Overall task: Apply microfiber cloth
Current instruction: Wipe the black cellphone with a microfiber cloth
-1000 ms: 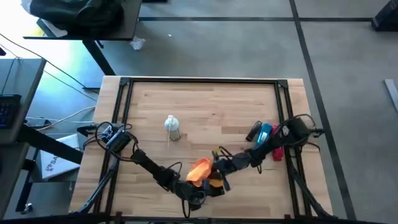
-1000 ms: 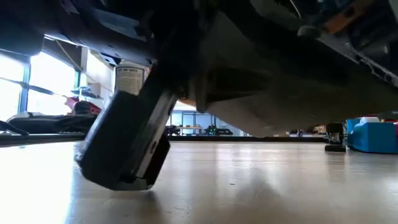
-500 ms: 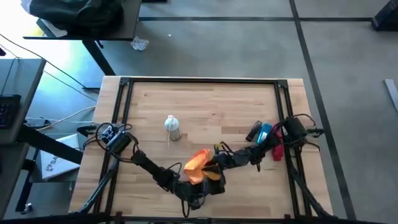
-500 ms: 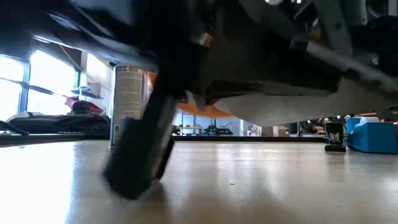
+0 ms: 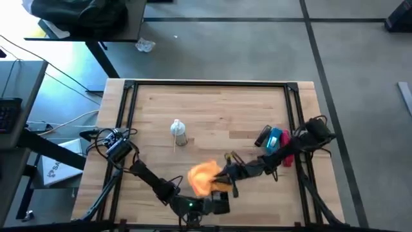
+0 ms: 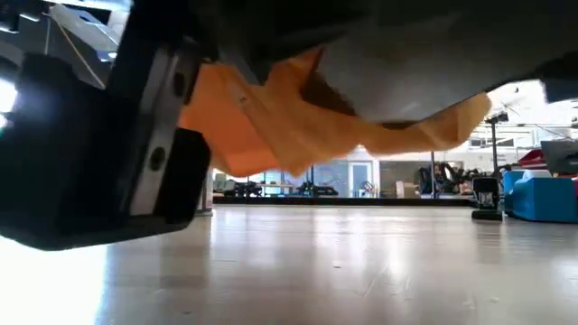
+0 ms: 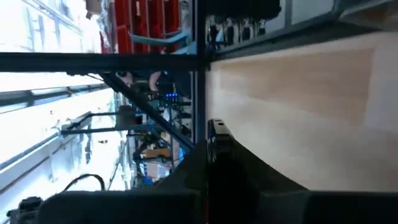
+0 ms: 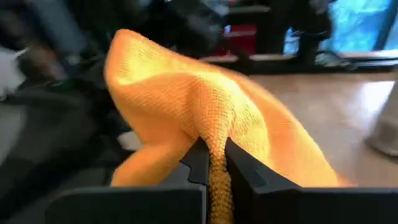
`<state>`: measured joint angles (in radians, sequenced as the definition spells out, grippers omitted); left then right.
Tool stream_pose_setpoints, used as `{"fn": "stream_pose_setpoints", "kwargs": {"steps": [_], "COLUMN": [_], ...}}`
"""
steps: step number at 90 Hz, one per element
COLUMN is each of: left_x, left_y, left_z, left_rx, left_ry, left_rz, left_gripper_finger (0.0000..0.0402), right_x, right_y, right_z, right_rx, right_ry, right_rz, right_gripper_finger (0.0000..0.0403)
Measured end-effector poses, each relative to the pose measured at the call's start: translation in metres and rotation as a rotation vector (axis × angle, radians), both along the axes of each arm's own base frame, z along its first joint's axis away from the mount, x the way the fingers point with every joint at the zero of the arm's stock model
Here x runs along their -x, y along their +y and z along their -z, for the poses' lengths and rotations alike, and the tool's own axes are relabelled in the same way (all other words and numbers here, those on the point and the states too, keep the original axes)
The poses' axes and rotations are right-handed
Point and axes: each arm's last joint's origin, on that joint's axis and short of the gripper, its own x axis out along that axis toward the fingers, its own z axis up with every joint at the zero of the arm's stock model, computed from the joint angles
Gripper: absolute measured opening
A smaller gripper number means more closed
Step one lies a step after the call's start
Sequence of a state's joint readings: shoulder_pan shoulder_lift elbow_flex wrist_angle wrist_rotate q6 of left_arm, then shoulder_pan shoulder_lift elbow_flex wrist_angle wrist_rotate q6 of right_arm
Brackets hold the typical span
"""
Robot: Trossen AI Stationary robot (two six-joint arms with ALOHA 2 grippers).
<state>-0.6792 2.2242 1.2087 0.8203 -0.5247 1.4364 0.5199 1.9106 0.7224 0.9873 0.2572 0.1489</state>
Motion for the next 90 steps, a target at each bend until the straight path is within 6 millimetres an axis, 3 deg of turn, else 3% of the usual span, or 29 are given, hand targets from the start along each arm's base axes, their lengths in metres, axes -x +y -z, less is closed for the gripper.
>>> {"fn": "stream_pose_setpoints", "kwargs": {"steps": [16,28,68,90], "left_x": [0.0,0.001,0.009,0.01], "left_y": [0.0,-0.001,-0.015,-0.019], "left_z": [0.0,-0.001,-0.004,-0.008], "left_rx": [-0.006,-0.018,-0.049,-0.047], "left_ry": [-0.002,-0.01,-0.025,-0.045], "left_rz": [0.003,0.0,-0.032,-0.034], "left_gripper_finger": [0.0016,0.0016,0.0016,0.0016], "right_x": [-0.01,-0.012,-0.021,-0.018], "right_y": [0.035,0.042,-0.006,-0.009], "right_z": [-0.014,-0.019,-0.004,-0.006], "right_rx": [0.052,0.06,0.112,0.162], "right_ry": [0.114,0.133,0.149,0.18], "right_rz": [-0.021,-0.033,0.199,0.219], "right_gripper_finger": [0.0,0.0,0.0,0.0]}}
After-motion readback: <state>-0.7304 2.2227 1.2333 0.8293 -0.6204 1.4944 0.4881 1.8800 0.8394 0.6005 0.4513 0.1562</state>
